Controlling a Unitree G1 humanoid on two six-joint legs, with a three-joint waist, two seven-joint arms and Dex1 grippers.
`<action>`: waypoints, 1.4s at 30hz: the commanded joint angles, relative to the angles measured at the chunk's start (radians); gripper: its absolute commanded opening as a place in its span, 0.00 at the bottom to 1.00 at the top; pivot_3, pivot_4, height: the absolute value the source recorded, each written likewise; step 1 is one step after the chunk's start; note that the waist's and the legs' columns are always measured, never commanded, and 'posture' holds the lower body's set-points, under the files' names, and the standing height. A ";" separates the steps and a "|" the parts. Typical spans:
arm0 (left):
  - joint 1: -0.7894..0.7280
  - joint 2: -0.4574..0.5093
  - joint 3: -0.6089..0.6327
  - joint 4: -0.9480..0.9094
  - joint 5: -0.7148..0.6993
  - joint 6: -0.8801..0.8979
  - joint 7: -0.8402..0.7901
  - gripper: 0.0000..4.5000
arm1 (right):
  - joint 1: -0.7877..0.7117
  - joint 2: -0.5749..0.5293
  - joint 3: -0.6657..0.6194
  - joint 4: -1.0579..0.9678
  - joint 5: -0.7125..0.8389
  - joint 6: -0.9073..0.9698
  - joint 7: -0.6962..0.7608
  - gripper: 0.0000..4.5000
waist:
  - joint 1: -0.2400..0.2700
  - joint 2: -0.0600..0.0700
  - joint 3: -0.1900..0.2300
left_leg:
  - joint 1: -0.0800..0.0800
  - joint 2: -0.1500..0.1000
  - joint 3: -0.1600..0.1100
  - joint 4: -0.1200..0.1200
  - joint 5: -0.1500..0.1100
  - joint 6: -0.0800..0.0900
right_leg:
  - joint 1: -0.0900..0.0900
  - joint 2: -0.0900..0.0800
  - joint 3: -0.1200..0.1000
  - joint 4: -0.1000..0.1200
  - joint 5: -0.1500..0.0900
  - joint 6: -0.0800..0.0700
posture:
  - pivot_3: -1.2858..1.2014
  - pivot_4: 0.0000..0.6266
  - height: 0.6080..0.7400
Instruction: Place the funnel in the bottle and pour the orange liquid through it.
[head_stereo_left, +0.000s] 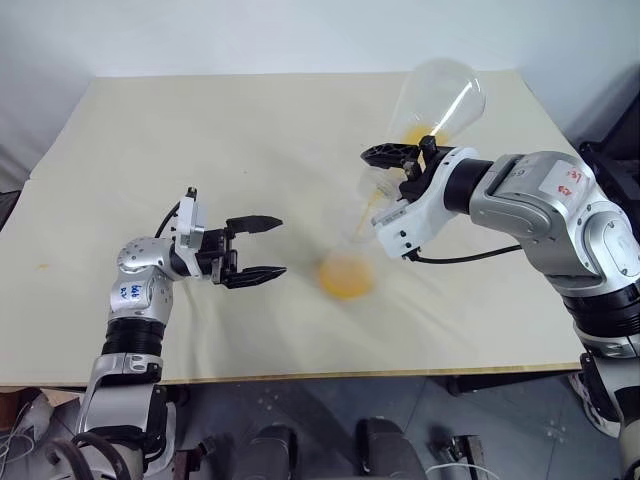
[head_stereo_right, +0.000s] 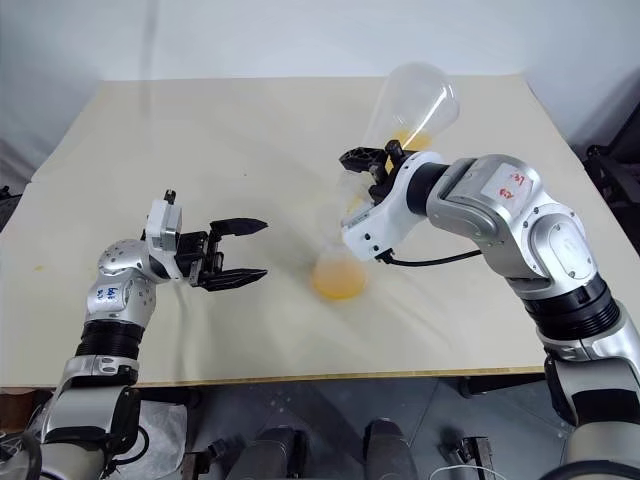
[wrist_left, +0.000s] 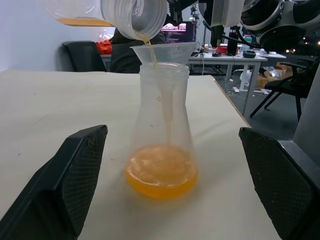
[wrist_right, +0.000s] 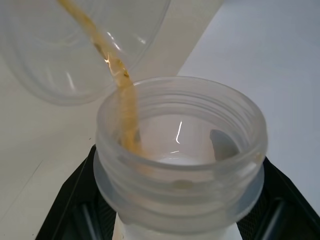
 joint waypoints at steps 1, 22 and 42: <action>-0.012 0.007 0.000 -0.013 -0.003 -0.001 -0.001 1.00 | -0.032 -0.010 -0.038 -0.014 -0.001 -0.007 -0.016 0.55 | 0.000 0.000 0.000 | 0.000 0.000 0.000 0.000 0.000 0.000 | 0.000 0.000 0.000 0.000 0.000 0.000 | 0.52 0.24 1.00; 0.011 0.036 -0.024 -0.006 0.028 -0.013 -0.022 1.00 | -0.030 -0.009 -0.040 -0.015 0.009 -0.015 -0.005 0.55 | 0.000 0.000 0.000 | 0.000 0.000 0.000 0.000 0.000 0.000 | 0.000 0.000 0.000 0.000 0.000 0.000 | 0.52 0.24 1.00; 0.017 0.031 -0.039 -0.020 0.028 -0.003 -0.016 1.00 | -0.036 -0.019 -0.038 -0.011 -0.014 -0.037 -0.016 0.55 | 0.000 0.000 0.000 | 0.000 0.000 0.000 0.000 0.000 0.000 | 0.000 0.000 0.000 0.000 0.000 0.000 | 0.52 0.24 1.00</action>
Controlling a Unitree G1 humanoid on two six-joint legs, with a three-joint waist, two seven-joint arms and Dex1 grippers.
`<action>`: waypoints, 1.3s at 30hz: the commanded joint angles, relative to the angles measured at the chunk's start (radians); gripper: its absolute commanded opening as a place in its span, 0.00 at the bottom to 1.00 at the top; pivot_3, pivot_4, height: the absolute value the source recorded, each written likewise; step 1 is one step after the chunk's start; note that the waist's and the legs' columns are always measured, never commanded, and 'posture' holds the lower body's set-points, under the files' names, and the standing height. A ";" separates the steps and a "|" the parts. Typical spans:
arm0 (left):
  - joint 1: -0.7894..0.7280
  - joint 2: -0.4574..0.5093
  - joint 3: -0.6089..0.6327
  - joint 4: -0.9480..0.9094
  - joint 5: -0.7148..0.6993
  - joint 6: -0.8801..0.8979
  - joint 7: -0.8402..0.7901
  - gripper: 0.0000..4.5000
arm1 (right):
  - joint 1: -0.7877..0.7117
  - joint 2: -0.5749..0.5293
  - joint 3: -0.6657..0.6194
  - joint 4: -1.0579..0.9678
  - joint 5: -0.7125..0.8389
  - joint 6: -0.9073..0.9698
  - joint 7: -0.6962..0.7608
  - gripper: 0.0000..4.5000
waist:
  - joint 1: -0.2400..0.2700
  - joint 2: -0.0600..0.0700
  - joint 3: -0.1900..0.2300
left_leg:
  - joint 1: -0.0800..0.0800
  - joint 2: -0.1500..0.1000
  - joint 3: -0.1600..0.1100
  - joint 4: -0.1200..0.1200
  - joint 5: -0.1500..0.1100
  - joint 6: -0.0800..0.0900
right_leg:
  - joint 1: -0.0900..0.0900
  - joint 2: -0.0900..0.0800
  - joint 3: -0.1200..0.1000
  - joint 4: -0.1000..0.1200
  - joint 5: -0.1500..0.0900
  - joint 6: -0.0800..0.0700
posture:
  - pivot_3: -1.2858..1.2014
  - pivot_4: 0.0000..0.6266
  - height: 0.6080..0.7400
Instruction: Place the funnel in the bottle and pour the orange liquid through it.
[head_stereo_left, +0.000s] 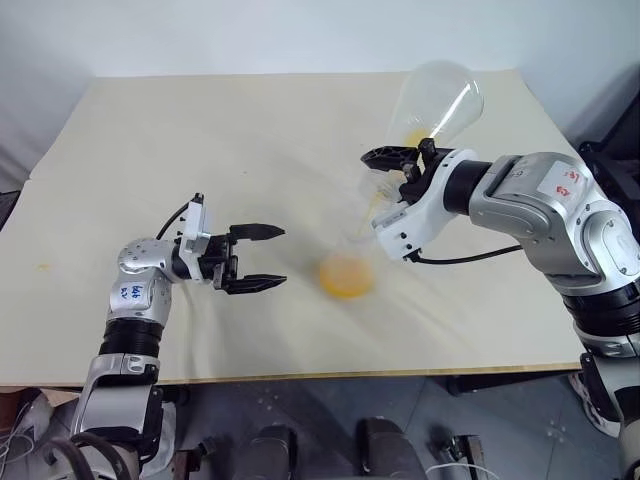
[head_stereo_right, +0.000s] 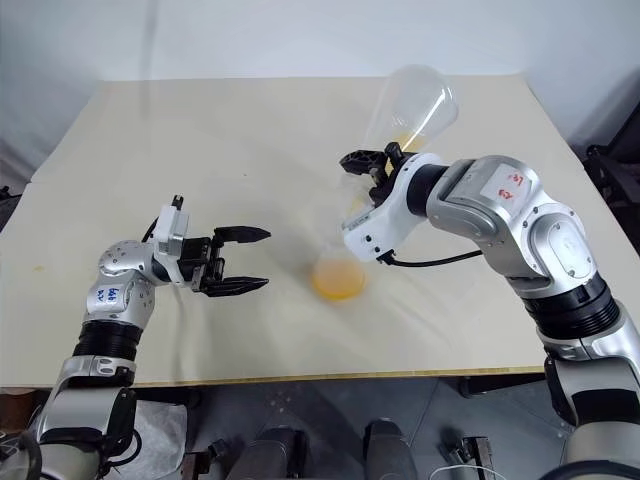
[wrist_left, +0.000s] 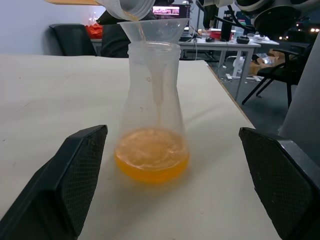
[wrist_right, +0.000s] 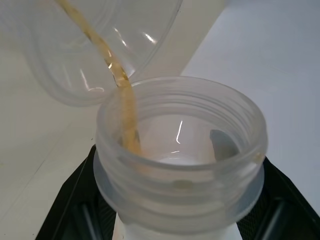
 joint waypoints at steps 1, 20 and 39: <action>0.010 0.008 -0.002 -0.022 0.001 -0.002 -0.003 1.00 | -0.037 -0.019 -0.037 -0.021 -0.012 -0.017 -0.020 0.55 | 0.000 0.000 0.000 | 0.000 0.000 0.000 0.000 0.000 0.000 | 0.000 0.000 0.000 0.000 0.000 0.000 | 0.52 0.24 1.00; 0.004 0.007 -0.010 -0.020 -0.003 0.002 -0.001 1.00 | -0.050 -0.014 -0.031 -0.011 -0.056 -0.072 -0.046 0.55 | 0.000 0.000 0.000 | 0.000 0.000 0.000 0.000 0.000 0.000 | 0.000 0.000 0.000 0.000 0.000 0.000 | 0.52 0.24 1.00; -0.002 0.004 -0.013 -0.012 -0.001 0.000 0.003 1.00 | -0.059 -0.013 -0.032 -0.005 -0.063 -0.099 -0.055 0.55 | 0.000 0.000 0.000 | 0.000 0.000 0.000 0.000 0.000 0.000 | 0.000 0.000 0.000 0.001 0.000 0.000 | 0.52 0.24 1.00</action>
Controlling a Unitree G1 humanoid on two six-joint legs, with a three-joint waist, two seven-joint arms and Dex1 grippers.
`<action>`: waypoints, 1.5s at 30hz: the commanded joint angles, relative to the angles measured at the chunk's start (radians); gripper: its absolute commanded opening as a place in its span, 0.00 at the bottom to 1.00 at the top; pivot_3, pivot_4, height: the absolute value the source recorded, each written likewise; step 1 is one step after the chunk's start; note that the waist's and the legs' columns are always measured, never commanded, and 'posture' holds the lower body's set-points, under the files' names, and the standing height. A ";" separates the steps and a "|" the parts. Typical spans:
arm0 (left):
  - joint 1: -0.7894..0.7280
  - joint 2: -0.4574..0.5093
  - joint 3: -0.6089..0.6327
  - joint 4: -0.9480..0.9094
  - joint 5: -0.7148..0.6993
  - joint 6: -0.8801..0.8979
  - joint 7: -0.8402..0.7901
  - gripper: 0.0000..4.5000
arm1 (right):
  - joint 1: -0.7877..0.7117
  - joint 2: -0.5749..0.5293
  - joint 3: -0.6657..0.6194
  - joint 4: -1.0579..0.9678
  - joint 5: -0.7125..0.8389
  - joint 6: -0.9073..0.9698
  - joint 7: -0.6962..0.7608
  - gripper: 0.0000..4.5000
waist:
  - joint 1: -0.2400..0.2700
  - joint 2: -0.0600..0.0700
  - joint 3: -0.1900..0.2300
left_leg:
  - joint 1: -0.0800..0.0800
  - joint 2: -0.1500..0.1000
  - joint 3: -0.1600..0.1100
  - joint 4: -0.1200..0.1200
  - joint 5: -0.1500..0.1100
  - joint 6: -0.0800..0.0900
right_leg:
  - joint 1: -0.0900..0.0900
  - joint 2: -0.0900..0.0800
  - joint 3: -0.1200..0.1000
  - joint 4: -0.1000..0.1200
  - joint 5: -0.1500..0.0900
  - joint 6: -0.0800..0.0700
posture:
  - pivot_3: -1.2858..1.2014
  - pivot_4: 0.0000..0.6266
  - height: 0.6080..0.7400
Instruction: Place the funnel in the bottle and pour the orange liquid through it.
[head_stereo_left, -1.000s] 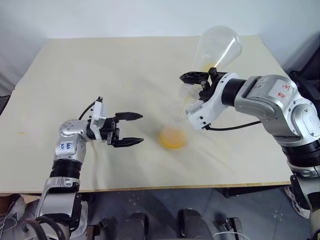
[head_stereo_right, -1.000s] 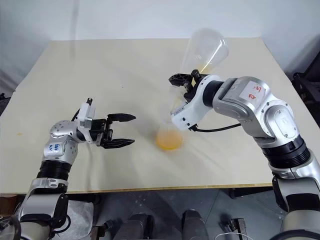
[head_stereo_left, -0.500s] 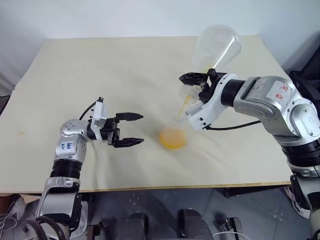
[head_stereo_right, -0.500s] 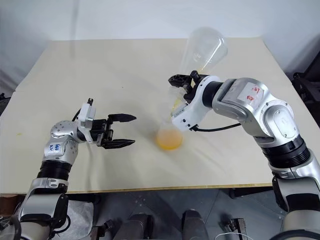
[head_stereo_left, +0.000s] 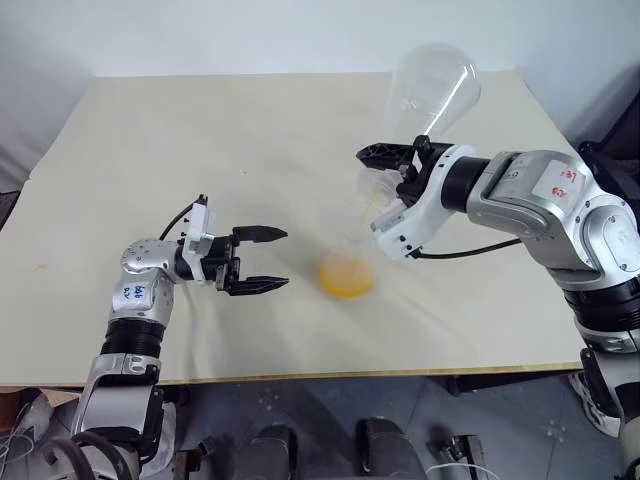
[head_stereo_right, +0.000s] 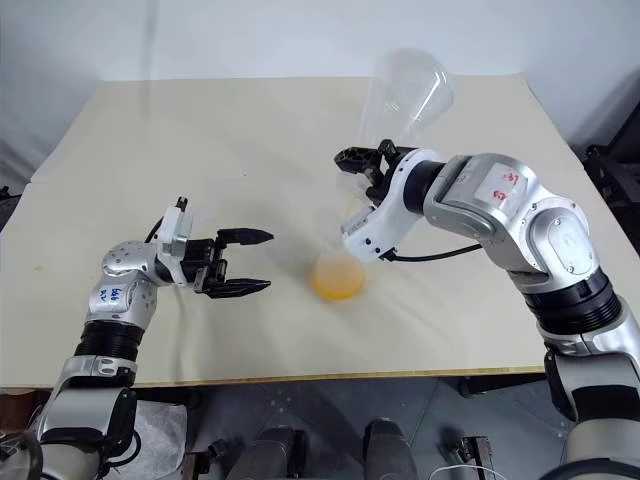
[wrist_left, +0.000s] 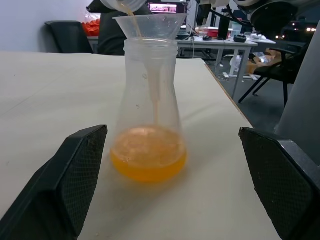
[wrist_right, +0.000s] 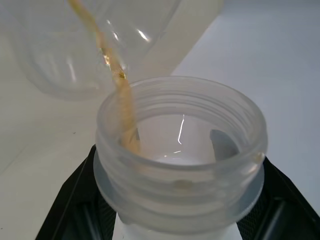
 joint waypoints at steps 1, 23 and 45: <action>-0.004 0.004 0.005 -0.010 0.000 -0.003 0.001 1.00 | -0.032 -0.012 -0.032 -0.014 0.005 -0.012 -0.018 0.55 | 0.000 0.000 0.000 | 0.000 0.000 0.000 0.000 0.000 0.000 | 0.000 0.000 0.000 0.000 0.000 0.000 | 0.52 0.24 1.00; -0.006 -0.010 0.002 0.000 0.006 -0.018 0.015 1.00 | 0.009 0.023 -0.047 -0.045 0.092 0.074 0.034 0.55 | 0.000 0.000 0.000 | 0.000 0.000 0.000 0.000 0.000 0.000 | 0.000 0.000 0.000 0.000 0.000 0.000 | 0.52 0.24 1.00; 0.020 -0.015 0.033 -0.061 -0.022 -0.005 0.073 1.00 | 0.133 0.320 -0.485 -0.255 0.488 1.159 0.026 0.55 | 0.002 0.000 0.000 | 0.000 0.000 -0.001 0.000 0.000 0.000 | 0.000 0.000 0.000 0.002 0.000 0.000 | 0.52 0.24 1.00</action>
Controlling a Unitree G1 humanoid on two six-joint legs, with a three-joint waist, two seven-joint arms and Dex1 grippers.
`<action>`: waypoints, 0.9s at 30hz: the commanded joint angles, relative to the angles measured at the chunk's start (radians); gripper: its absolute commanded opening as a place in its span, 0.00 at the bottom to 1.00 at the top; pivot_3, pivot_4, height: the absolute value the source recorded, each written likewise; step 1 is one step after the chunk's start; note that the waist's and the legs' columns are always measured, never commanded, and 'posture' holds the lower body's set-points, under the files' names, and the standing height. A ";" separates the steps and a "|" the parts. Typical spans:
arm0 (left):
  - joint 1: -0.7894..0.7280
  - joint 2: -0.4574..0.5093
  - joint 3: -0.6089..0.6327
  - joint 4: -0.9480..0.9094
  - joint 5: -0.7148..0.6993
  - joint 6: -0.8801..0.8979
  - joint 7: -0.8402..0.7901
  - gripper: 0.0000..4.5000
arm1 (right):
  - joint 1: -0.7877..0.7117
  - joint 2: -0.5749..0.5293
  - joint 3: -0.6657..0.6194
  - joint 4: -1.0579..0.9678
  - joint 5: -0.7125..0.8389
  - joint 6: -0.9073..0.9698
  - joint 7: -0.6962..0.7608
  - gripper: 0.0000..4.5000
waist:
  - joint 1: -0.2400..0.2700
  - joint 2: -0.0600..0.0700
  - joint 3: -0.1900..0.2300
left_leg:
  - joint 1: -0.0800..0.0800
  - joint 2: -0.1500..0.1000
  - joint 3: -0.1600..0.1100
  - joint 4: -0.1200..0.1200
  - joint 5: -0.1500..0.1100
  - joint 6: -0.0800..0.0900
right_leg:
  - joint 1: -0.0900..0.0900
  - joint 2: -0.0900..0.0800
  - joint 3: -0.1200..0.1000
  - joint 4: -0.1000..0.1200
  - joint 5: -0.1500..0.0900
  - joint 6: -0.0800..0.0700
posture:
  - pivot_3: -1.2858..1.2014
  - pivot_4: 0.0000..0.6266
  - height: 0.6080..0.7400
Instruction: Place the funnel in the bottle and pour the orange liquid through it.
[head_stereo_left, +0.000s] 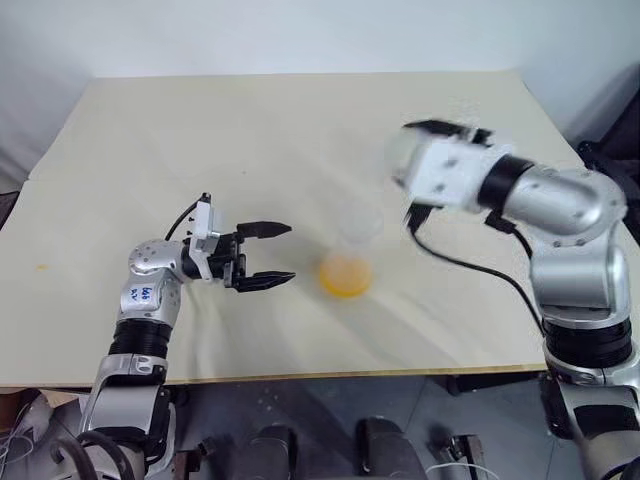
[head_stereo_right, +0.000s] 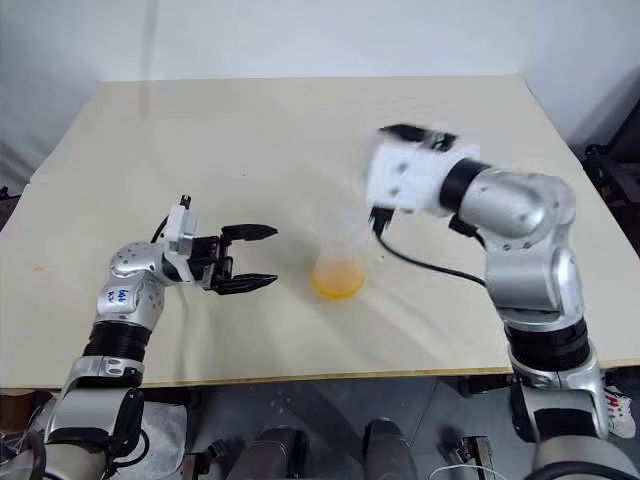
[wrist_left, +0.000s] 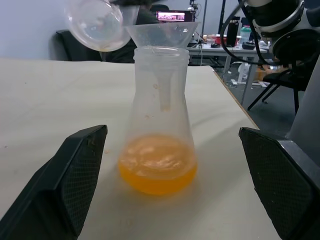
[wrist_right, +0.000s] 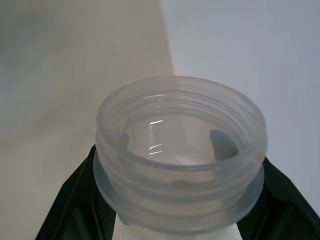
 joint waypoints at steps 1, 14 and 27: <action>0.020 0.008 0.020 -0.060 -0.019 0.014 0.020 1.00 | -0.042 0.075 -0.181 -0.039 0.116 0.281 -0.081 0.55 | 0.000 0.000 0.000 | 0.000 0.000 0.000 0.000 0.000 0.000 | 0.000 0.000 0.000 0.000 0.000 0.000 | 0.52 0.24 1.00; 0.038 0.023 0.018 -0.114 -0.018 0.066 0.035 1.00 | 0.138 0.170 -0.518 0.152 0.443 0.202 -0.356 0.55 | -0.006 0.000 0.000 | 0.000 -0.002 0.000 -0.001 0.000 0.000 | -0.001 -0.001 0.001 0.002 0.000 0.000 | 0.52 0.24 1.00; 0.011 0.034 0.017 -0.083 -0.014 0.069 0.014 1.00 | 0.255 0.121 -0.430 0.215 0.541 0.073 -0.466 0.71 | -0.003 0.000 0.000 | 0.000 -0.002 0.001 -0.001 0.000 0.000 | -0.002 -0.001 0.002 0.003 0.000 0.000 | 0.52 0.24 1.00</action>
